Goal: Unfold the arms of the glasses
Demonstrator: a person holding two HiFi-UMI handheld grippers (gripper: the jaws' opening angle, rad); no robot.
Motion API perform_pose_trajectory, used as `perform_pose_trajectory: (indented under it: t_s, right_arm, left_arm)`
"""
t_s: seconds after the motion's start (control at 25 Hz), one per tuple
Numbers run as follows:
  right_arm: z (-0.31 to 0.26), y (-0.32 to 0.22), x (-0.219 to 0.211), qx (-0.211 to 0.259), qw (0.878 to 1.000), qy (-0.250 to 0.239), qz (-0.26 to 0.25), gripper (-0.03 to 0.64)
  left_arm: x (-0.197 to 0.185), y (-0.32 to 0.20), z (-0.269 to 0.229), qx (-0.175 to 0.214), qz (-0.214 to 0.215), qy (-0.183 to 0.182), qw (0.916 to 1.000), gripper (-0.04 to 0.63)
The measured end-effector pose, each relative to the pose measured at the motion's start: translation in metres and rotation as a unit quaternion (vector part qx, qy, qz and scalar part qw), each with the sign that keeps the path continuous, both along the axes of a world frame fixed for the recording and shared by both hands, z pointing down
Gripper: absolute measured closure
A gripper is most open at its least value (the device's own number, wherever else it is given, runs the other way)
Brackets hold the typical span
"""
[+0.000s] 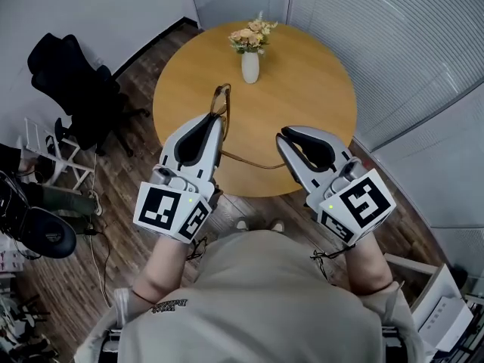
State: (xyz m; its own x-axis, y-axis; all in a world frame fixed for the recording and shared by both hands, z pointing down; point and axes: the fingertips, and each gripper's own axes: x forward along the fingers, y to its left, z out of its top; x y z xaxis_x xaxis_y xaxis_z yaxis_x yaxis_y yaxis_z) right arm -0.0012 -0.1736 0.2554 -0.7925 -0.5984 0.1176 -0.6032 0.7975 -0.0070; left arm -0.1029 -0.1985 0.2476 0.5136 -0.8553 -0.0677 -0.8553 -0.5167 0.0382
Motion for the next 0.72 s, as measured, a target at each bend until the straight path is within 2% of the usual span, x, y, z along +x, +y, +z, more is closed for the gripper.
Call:
perform_pose_trajectory:
  t_s: [0.24,0.52,0.72]
  right_arm:
    - [-0.001,0.007,-0.021,0.014,0.997,0.041,-0.061,0.574]
    - [0.034,0.023,-0.043,-0.018,0.985,0.117,-0.123,0.574]
    - [0.052,0.029,-0.054,-0.017,0.980,0.137,-0.147,0.574]
  left_arm:
    - [0.020,0.010,0.003,0.000,0.027,-0.018,0.9995,0.555]
    - [0.037,0.014,0.010,-0.010,0.053,-0.029,0.9981,0.557]
    - [0.050,0.020,0.017,-0.013,0.068,-0.040,0.9968,0.555]
